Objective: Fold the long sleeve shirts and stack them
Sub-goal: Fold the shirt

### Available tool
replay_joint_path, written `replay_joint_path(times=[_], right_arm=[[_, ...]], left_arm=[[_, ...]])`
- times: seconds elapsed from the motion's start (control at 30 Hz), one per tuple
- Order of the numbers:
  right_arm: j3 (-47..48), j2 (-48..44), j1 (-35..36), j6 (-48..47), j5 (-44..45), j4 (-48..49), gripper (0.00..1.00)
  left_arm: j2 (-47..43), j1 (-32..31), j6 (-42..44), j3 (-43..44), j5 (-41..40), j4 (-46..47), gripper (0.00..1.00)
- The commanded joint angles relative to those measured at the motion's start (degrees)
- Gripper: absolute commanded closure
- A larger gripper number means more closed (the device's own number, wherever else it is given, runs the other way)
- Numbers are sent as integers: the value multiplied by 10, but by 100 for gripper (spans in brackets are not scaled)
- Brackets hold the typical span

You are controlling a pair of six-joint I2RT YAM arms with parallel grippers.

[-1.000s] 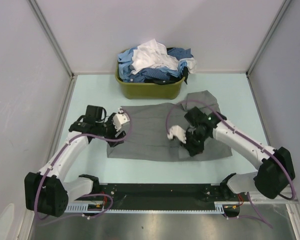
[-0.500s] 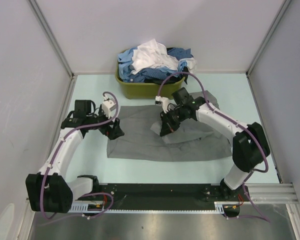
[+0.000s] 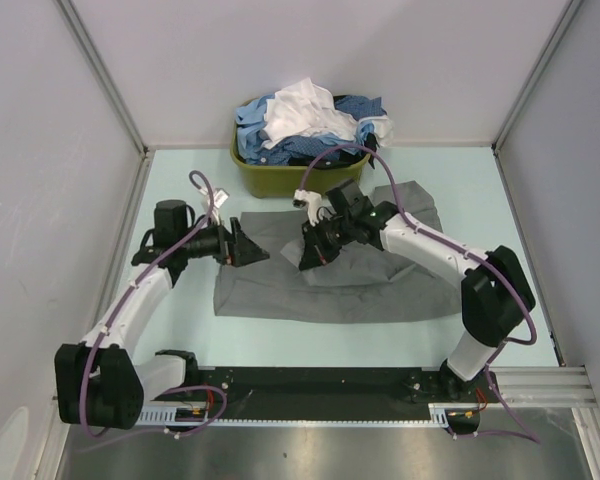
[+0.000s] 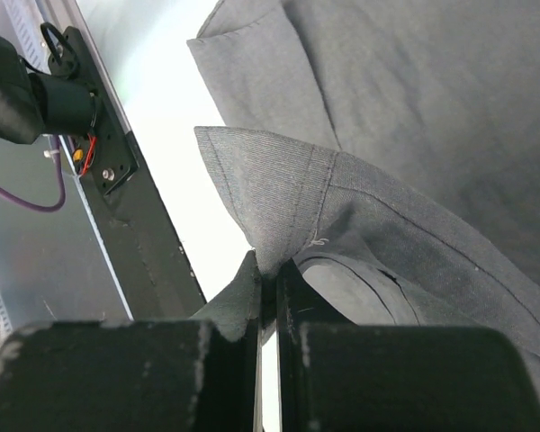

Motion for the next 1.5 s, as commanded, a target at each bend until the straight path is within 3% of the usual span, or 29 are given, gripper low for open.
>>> replay_joint_path(times=[0.0, 0.33, 0.4, 0.43, 0.5, 0.53, 0.57, 0.6, 0.63, 0.73, 0.8, 0.93, 1.0, 1.1, 1.13, 1.23, 1.4, 1.47], right_arm=[[14, -12, 25, 10, 31, 45, 95], [39, 1, 49, 6, 41, 68, 91], [39, -3, 52, 1, 40, 65, 91], [38, -6, 56, -8, 42, 62, 90], [38, -13, 59, -19, 50, 53, 89], [38, -16, 59, -27, 53, 50, 86], [35, -23, 58, -27, 63, 45, 83], [33, -27, 56, -45, 66, 33, 78], [32, -31, 47, -52, 67, 25, 55], [21, -56, 19, -70, 59, -13, 25], [11, -77, -24, -85, 42, -53, 22], [-53, -102, -134, -94, 8, -115, 22], [-78, -109, -197, -109, -2, -147, 24], [-127, -115, -260, -128, 17, -167, 30], [-139, -117, -276, -128, 28, -165, 31], [-177, -109, -315, -138, 58, -146, 39], [-173, -70, -332, -138, 109, -138, 58], [-169, -51, -331, -145, 140, -146, 61]], left_arm=[[-11, -45, -113, -9, -4, 97, 1], [58, -91, -215, -30, -19, 194, 17], [69, -104, -223, -30, -15, 212, 28], [72, -107, -226, -29, -14, 214, 41], [78, -109, -233, -29, -4, 215, 56], [84, -109, -233, -28, 2, 215, 73], [89, -109, -230, -27, 6, 214, 81], [90, -109, -216, -25, 7, 207, 90], [96, -109, -197, -13, 0, 191, 100], [111, -109, -83, 37, -23, 100, 100], [132, -105, -15, 67, -24, 37, 100], [134, -104, 61, 64, -8, 5, 100], [142, -104, 149, 76, -5, -14, 100], [185, -108, 285, 137, -23, -117, 98], [203, -108, 293, 156, -42, -166, 99], [265, -107, 302, 215, -12, -258, 100], [233, -108, 231, 174, 104, -248, 100], [206, -105, 179, 160, 135, -225, 100]])
